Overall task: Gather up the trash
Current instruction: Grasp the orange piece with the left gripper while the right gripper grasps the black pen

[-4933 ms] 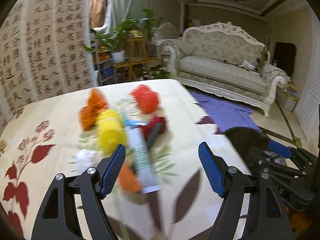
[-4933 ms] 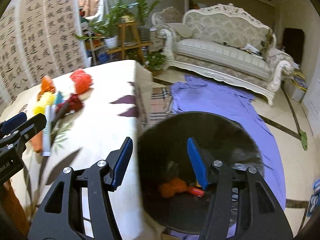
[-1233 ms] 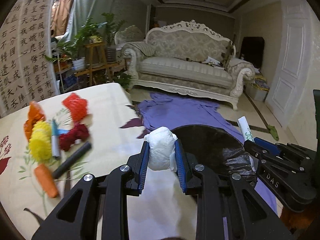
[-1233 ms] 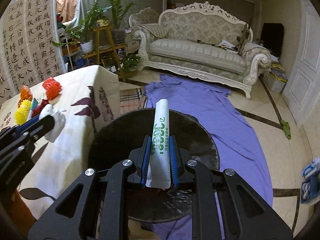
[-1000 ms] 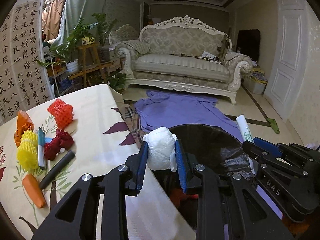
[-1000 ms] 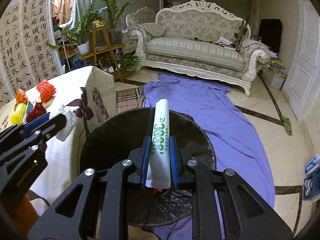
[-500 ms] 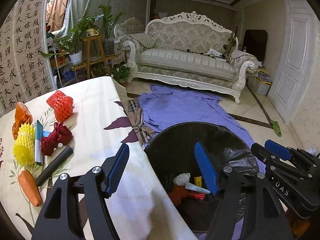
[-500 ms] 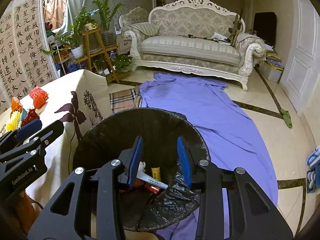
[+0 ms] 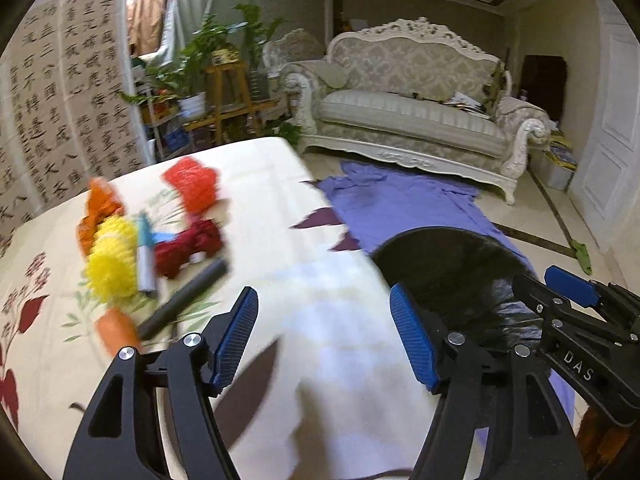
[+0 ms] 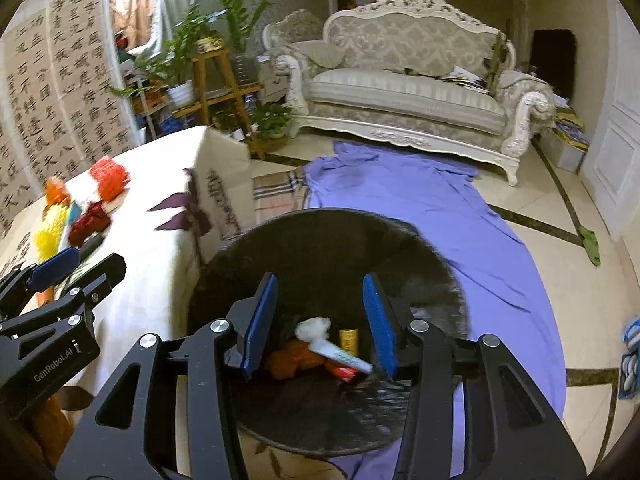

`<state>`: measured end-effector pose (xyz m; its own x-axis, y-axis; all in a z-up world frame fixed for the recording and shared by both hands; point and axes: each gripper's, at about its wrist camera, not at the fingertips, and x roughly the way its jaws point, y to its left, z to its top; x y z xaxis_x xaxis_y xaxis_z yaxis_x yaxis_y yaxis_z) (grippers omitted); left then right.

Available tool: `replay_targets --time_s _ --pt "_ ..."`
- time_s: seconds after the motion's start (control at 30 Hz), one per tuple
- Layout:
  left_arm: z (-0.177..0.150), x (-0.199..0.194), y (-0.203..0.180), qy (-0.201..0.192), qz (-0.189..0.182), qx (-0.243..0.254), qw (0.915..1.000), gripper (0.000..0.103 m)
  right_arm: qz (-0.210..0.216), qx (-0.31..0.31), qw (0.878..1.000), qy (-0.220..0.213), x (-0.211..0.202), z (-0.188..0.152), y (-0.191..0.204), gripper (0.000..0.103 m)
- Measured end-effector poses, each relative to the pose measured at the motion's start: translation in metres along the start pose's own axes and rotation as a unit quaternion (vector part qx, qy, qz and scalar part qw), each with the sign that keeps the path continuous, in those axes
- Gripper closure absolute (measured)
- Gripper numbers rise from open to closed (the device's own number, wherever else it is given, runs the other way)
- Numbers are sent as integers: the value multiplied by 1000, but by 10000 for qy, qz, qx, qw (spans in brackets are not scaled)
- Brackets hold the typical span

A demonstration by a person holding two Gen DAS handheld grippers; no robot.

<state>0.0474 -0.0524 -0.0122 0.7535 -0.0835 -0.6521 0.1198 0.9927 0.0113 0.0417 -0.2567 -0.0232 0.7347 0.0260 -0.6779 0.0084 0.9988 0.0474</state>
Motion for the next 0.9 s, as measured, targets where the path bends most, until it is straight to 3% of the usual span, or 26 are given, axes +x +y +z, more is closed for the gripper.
replay_targets --time_s 0.4,0.67,0.83,0.9 --pt "-20 -13 81 130 821 -720 9939 36 505 -530 9973 89 4 2 68 58" --pt "-18 7 113 719 840 -1024 9886 36 716 -763 9943 190 9 4 99 58" --pt "-23 8 129 908 570 -1155 9875 48 791 -887 9927 226 10 5 115 57" --pt "-26 5 133 884 568 -1047 9889 58 815 -925 9921 251 11 6 119 57"
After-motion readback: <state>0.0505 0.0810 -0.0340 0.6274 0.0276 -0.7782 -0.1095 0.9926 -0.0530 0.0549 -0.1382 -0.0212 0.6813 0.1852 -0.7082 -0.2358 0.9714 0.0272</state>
